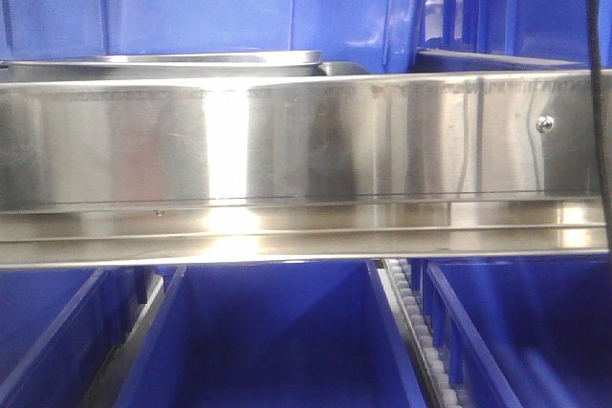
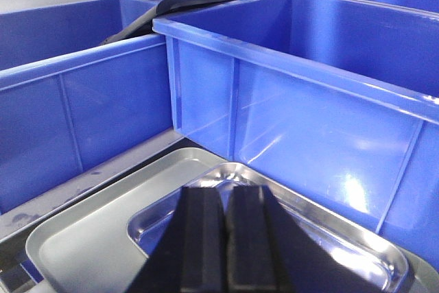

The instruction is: Stack silver trays without gaps

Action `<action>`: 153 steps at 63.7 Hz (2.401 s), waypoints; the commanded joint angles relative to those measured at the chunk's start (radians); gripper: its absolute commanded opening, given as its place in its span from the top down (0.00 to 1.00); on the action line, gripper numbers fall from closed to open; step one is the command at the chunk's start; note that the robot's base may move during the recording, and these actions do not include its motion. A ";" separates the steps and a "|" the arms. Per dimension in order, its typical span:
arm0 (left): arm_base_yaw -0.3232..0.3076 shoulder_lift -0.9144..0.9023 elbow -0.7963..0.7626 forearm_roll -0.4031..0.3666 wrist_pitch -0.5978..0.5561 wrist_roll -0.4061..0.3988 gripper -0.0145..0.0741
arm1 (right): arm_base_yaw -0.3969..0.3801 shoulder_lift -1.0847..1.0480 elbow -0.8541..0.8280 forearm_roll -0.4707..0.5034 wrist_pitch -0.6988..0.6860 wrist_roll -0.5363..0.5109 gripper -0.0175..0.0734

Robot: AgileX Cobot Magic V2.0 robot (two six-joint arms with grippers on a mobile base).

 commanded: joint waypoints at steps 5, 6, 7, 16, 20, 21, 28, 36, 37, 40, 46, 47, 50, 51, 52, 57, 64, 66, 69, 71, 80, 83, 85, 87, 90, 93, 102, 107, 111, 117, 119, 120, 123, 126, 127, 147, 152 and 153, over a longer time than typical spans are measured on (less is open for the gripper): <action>-0.003 -0.004 0.000 0.003 -0.019 0.004 0.84 | 0.001 -0.012 -0.008 -0.008 -0.014 -0.006 0.89; -0.003 -0.004 0.000 0.003 -0.019 0.004 0.84 | 0.001 -0.012 -0.008 -0.008 -0.014 -0.006 0.89; -0.003 -0.004 0.000 0.003 -0.019 0.004 0.84 | 0.001 -0.012 -0.008 -0.008 -0.014 -0.006 0.89; -0.003 -0.004 0.000 -0.026 -0.027 -0.001 0.84 | 0.001 -0.012 -0.008 -0.008 -0.014 -0.006 0.89; -0.003 -0.004 0.000 -0.026 -0.043 -0.001 0.84 | 0.001 -0.012 -0.008 -0.008 -0.014 -0.006 0.89; -0.003 -0.004 0.000 -0.026 -0.045 -0.001 0.84 | 0.001 -0.012 -0.008 -0.008 -0.014 -0.006 0.89; -0.003 -0.006 0.000 -0.029 -0.062 -0.001 0.84 | 0.001 -0.012 -0.008 -0.008 -0.018 -0.006 0.89; 0.007 -0.021 0.005 -0.103 -0.018 -0.002 0.84 | 0.001 -0.012 -0.008 -0.008 -0.023 -0.006 0.89; 0.014 -0.025 0.007 -0.116 -0.008 -0.002 0.84 | 0.001 -0.012 -0.008 -0.008 -0.025 -0.006 0.89; 0.038 -0.035 0.014 -0.148 -0.001 -0.002 0.84 | 0.001 -0.012 -0.008 -0.008 -0.027 -0.006 0.89; 0.103 -0.063 0.050 -0.173 -0.005 -0.002 0.84 | 0.001 -0.012 -0.008 -0.008 -0.029 -0.006 0.89; 0.112 -0.068 0.057 -0.175 -0.005 -0.002 0.84 | 0.001 -0.012 -0.008 -0.008 -0.029 -0.006 0.89; 0.150 -0.093 0.087 -0.197 -0.005 -0.002 0.84 | 0.001 -0.012 -0.008 -0.008 -0.029 -0.006 0.89; 0.161 -0.101 0.095 -0.206 -0.005 -0.002 0.84 | 0.001 -0.012 -0.008 -0.008 -0.029 -0.006 0.89; 0.176 -0.114 0.109 -0.221 -0.007 -0.002 0.84 | 0.001 -0.012 -0.008 -0.008 -0.029 -0.006 0.89; 0.237 -0.179 0.171 -0.268 -0.013 -0.002 0.84 | 0.001 -0.012 -0.008 -0.008 -0.031 -0.006 0.89; 0.308 -0.296 0.270 -0.272 -0.058 -0.002 0.84 | 0.001 -0.012 -0.008 -0.008 -0.033 -0.006 0.89; 0.326 -0.336 0.300 -0.272 -0.069 -0.002 0.84 | 0.001 -0.012 -0.008 -0.008 -0.033 -0.006 0.89; 0.348 -0.390 0.346 -0.272 -0.081 -0.002 0.84 | 0.001 -0.012 -0.008 -0.008 -0.033 -0.006 0.89; 0.359 -0.428 0.372 -0.272 -0.083 -0.002 0.84 | 0.001 -0.012 -0.008 -0.008 -0.033 -0.006 0.89; 0.367 -0.613 0.476 -0.290 -0.083 -0.002 0.84 | 0.001 -0.012 -0.008 -0.008 -0.035 -0.006 0.89; 0.367 -0.629 0.518 -0.322 -0.089 -0.002 0.84 | 0.001 -0.012 -0.008 -0.008 -0.035 -0.006 0.89; 0.369 -0.629 0.541 -0.348 -0.134 -0.002 0.84 | 0.001 -0.012 -0.008 -0.008 -0.037 -0.006 0.89; 0.371 -0.629 0.554 -0.361 -0.149 -0.002 0.84 | 0.001 -0.012 -0.008 -0.008 -0.031 -0.006 0.89; 0.371 -0.629 0.554 -0.381 -0.161 -0.004 0.84 | 0.001 -0.012 -0.008 -0.008 -0.054 -0.006 0.89; 0.371 -0.629 0.554 -0.384 -0.111 -0.004 0.84 | 0.001 -0.012 -0.008 -0.008 -0.076 -0.006 0.89; 0.373 -0.629 0.554 -0.379 -0.082 -0.002 0.84 | 0.001 -0.012 -0.008 -0.008 -0.088 -0.006 0.89; 0.377 -0.629 0.554 -0.379 -0.074 -0.002 0.84 | 0.001 -0.012 -0.008 -0.008 -0.102 -0.006 0.89; 0.377 -0.629 0.554 -0.379 -0.074 0.000 0.84 | 0.001 -0.012 -0.008 -0.008 -0.104 -0.006 0.89; 0.377 -0.629 0.554 -0.402 -0.074 0.067 0.84 | 0.001 -0.012 -0.008 -0.008 -0.127 -0.006 0.89; 0.377 -0.629 0.554 -0.411 -0.074 0.100 0.84 | 0.001 -0.012 -0.008 -0.008 -0.134 -0.006 0.89; 0.377 -0.629 0.554 -0.418 -0.074 0.119 0.84 | 0.001 -0.012 -0.008 -0.008 -0.140 -0.006 0.89; 0.377 -0.629 0.554 -0.442 -0.077 0.164 0.84 | 0.001 -0.012 -0.008 -0.008 -0.161 -0.006 0.89; 0.377 -0.629 0.554 -0.456 -0.077 0.191 0.84 | 0.001 -0.012 -0.008 -0.008 -0.177 -0.006 0.89; 0.377 -0.629 0.554 -0.458 -0.074 0.193 0.84 | 0.001 -0.012 -0.008 -0.008 -0.185 -0.006 0.89; 0.377 -0.629 0.554 -0.460 0.084 0.236 0.84 | 0.001 -0.012 -0.008 -0.008 -0.367 -0.006 0.89; 0.377 -0.629 0.554 -0.447 0.084 0.238 0.84 | 0.001 -0.012 -0.008 -0.008 -0.410 -0.006 0.89; 0.377 -0.629 0.554 -0.439 0.078 0.238 0.84 | 0.001 -0.012 -0.008 -0.008 -0.422 -0.006 0.89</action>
